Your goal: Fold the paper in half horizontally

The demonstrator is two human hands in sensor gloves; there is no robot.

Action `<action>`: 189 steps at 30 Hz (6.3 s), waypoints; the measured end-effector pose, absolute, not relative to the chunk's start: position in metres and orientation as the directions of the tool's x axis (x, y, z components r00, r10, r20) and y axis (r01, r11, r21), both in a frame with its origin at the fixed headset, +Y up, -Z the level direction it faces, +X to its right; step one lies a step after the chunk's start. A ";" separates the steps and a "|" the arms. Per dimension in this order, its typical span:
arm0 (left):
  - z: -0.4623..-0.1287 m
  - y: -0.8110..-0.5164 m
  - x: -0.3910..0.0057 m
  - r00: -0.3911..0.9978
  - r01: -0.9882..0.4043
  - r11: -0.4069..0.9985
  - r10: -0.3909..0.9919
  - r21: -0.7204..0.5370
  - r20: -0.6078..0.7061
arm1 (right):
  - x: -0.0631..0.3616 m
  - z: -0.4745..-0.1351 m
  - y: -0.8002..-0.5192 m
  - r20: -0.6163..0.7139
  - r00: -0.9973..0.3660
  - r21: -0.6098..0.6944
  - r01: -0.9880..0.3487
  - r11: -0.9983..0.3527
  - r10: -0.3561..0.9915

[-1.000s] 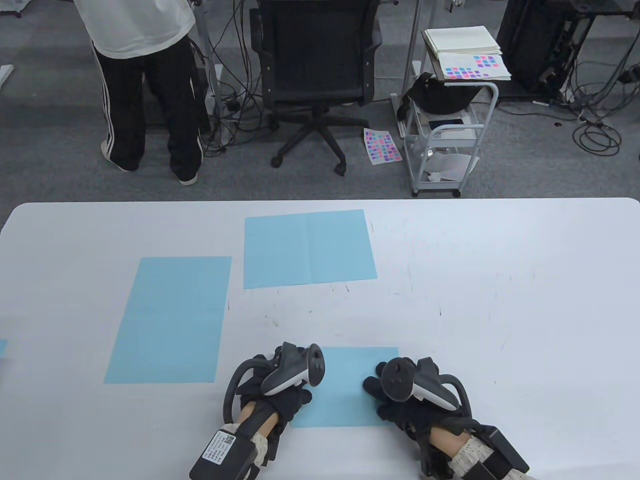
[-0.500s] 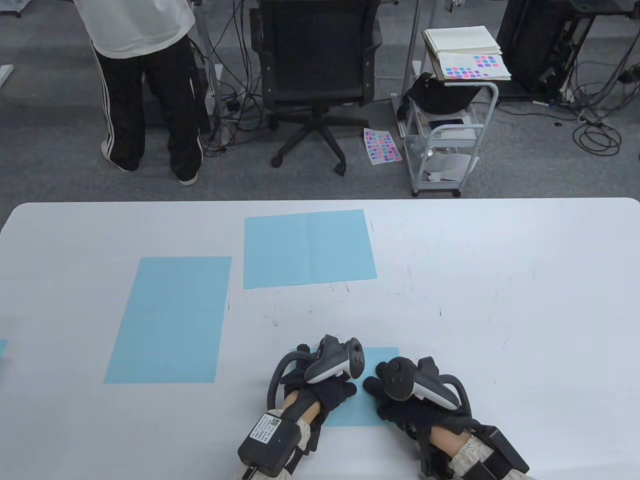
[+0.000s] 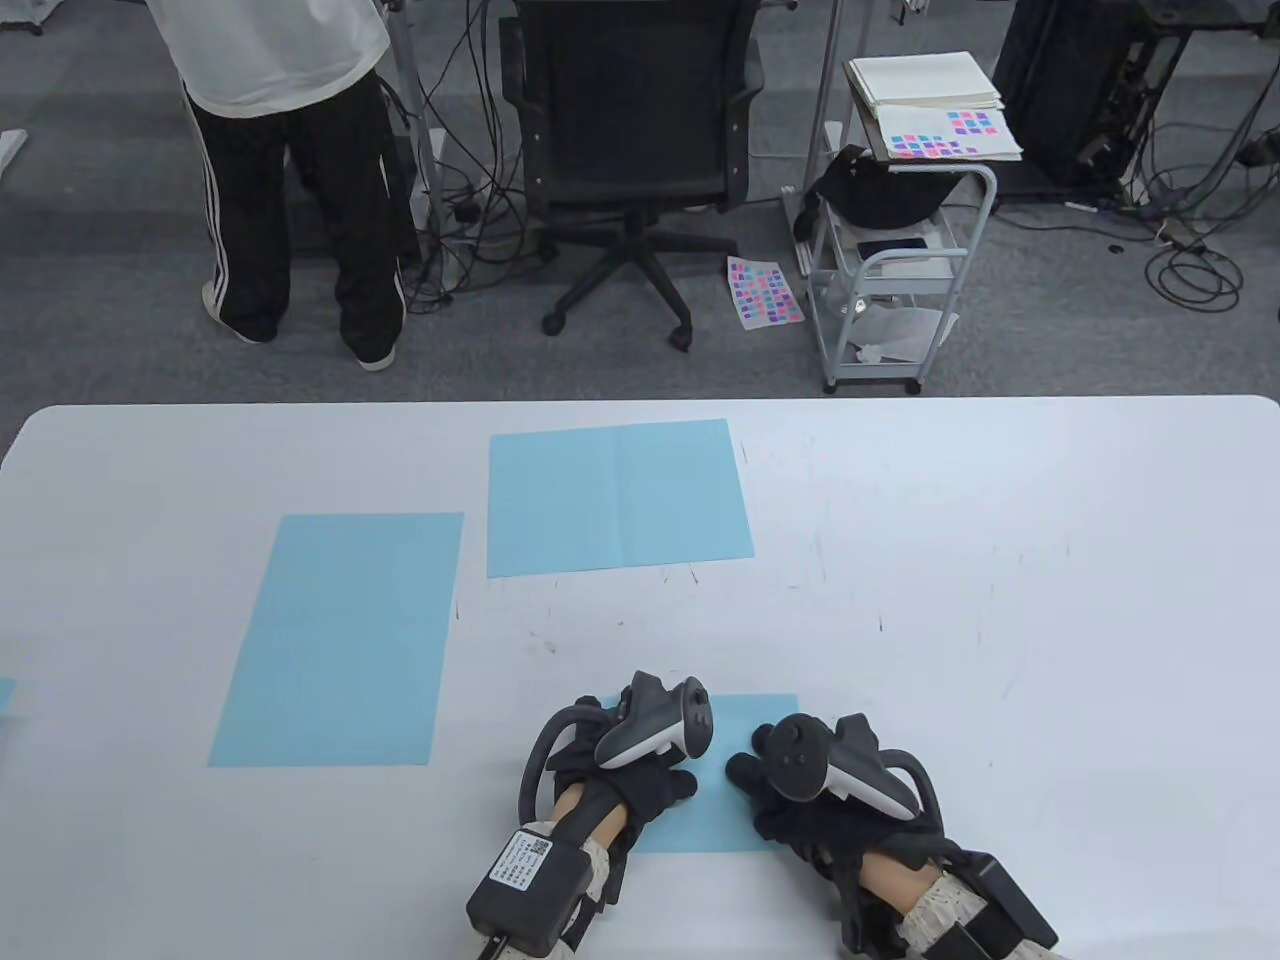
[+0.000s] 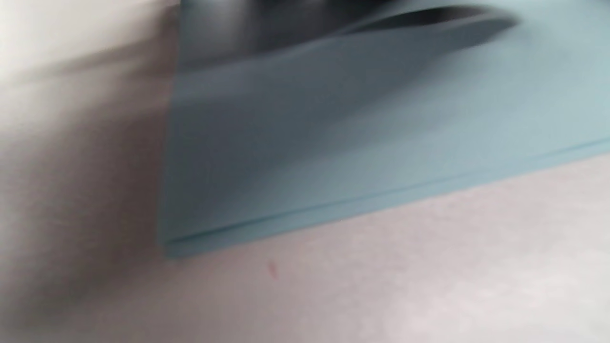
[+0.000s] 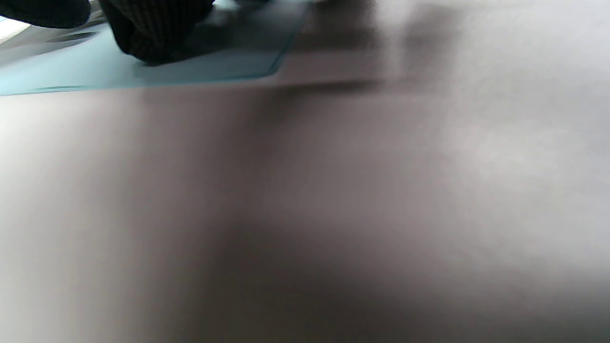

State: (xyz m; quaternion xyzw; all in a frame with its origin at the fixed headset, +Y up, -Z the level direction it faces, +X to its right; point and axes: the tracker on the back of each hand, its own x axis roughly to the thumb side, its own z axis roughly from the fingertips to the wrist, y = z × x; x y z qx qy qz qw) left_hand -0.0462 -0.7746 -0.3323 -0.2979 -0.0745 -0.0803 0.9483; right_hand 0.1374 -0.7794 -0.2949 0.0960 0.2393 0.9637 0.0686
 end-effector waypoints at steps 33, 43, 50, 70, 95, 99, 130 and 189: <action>-0.338 -0.773 -0.093 0.988 0.152 0.808 -0.138 -0.569 0.068 | 0.138 -0.295 -0.779 0.153 -0.973 0.473 -0.079 -0.878 0.171; -0.340 -0.774 -0.106 0.992 0.122 0.805 -0.120 -0.581 0.043 | 0.138 -0.295 -0.779 0.153 -0.973 0.473 -0.080 -0.877 0.172; -0.340 -0.775 -0.114 0.994 0.105 0.805 -0.106 -0.585 0.032 | 0.138 -0.294 -0.779 0.149 -0.973 0.477 -0.087 -0.875 0.178; -0.325 -0.748 -0.138 1.000 0.016 0.910 -0.016 -0.413 0.003 | 0.137 -0.297 -0.777 0.157 -0.970 0.477 -0.088 -0.874 0.184; -0.294 -0.724 -0.145 0.999 0.021 0.994 -0.017 -0.107 0.037 | 0.083 -0.369 -0.757 0.072 -0.983 0.431 -0.125 -0.894 0.172; -0.293 -0.724 -0.149 0.999 0.009 0.994 -0.005 -0.106 0.034 | 0.075 -0.377 -0.761 0.080 -0.991 0.467 -0.058 -0.882 0.108; -0.292 -0.730 -0.157 1.000 -0.002 0.990 0.004 -0.141 0.019 | 0.135 -0.393 -0.742 -0.067 -0.911 0.449 -0.391 -0.803 0.406; -0.288 -0.722 -0.173 0.999 -0.035 0.988 0.039 -0.154 0.027 | 0.123 -0.462 -0.700 -0.375 -0.855 0.148 -0.436 -0.888 0.358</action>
